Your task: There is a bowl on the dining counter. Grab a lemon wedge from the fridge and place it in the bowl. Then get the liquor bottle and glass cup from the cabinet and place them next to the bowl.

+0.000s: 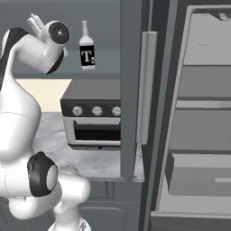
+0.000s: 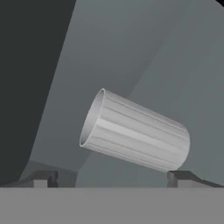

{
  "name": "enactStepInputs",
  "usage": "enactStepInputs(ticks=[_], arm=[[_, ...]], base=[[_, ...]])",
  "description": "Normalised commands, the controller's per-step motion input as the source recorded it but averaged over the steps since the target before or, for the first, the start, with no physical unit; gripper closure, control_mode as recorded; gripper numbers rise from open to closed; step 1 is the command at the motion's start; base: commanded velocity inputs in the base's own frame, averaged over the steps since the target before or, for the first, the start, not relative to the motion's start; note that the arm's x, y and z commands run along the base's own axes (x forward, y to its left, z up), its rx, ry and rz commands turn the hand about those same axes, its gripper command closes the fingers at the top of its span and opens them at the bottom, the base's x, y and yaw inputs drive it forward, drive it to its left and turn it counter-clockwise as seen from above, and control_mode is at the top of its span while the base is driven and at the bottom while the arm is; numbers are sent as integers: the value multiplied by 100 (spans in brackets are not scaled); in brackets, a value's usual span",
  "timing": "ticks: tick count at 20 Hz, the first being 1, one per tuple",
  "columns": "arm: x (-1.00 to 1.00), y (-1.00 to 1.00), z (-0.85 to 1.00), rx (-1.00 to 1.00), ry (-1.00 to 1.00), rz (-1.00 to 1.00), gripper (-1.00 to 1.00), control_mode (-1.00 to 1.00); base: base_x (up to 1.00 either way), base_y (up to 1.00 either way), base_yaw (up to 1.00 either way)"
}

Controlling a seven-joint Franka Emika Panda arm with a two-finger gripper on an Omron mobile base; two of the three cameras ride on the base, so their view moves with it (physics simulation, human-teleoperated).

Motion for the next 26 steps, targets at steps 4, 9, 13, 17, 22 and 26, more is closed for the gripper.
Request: enactStepInputs(ticks=[4,9,13,17,22,26], arm=[[26,20,0,0,0,0,-100,-100],[16,6,0,0,0,0,-100,-100],[13,0,0,1,0,0,-100,-100],[25,2,-1,1,0,0,-100,-100],[30,6,0,0,0,0,-100,-100],[26,10,-6,0,0,0,-100,-100]], base=[[0,0,0],[0,0,0],[0,0,0],[0,0,0],[0,0,0],[0,0,0]])
